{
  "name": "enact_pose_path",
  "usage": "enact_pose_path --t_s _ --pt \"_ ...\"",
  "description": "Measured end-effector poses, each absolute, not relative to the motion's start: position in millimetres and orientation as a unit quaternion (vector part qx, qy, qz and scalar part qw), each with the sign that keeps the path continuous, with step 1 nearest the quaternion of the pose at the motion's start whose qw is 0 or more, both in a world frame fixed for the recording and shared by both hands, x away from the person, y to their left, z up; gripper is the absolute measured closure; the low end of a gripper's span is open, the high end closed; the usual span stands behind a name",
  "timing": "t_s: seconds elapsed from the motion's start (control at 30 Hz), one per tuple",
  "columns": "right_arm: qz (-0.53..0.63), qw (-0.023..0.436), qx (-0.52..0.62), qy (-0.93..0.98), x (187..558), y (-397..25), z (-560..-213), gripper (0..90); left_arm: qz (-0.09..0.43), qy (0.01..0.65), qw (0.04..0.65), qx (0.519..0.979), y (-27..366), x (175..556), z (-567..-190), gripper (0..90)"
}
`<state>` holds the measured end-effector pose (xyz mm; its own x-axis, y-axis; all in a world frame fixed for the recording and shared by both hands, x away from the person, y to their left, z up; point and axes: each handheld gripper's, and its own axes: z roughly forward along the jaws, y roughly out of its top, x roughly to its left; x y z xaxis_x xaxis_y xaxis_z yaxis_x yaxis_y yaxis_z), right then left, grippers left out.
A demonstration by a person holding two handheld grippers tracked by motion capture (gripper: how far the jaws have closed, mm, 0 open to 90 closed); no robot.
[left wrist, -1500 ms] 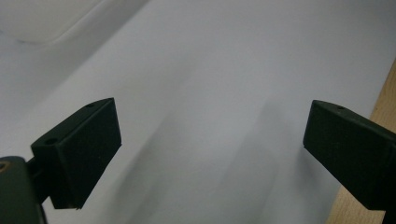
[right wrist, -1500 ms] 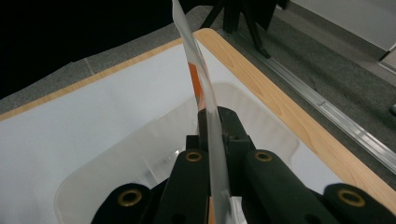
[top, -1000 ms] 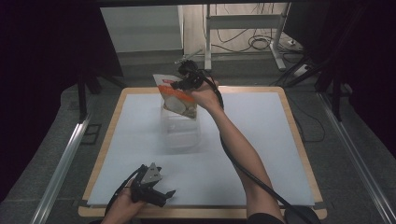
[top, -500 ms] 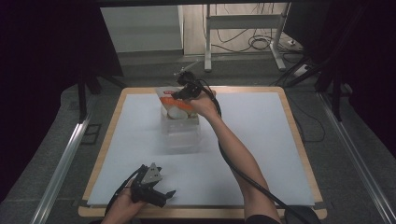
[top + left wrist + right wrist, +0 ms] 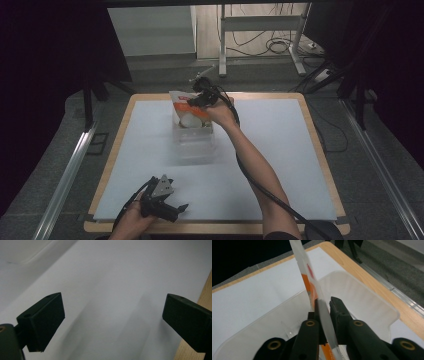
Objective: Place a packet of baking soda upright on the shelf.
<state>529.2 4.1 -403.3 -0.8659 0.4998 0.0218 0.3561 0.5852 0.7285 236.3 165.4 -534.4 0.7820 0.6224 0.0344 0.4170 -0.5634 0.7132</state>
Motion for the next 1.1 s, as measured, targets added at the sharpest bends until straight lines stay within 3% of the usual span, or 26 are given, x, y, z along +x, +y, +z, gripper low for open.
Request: enact_pose_path --t_s 0.23,0.4,1.1 --pt "0.395 0.104 0.243 0.88 524.4 1.9 -394.5 57.0 0.143 0.297 0.359 0.873 165.1 236.1 -534.5 4.3" --pt "0.394 0.115 0.235 0.881 518.3 1.7 -391.4 46.3 0.143 0.297 0.359 0.873 165.1 236.1 -534.5 4.3" --pt "0.402 0.122 0.215 0.882 498.5 -13.6 -383.7 32.1 0.143 0.298 0.36 0.872 165.1 236.4 -534.9 4.2"
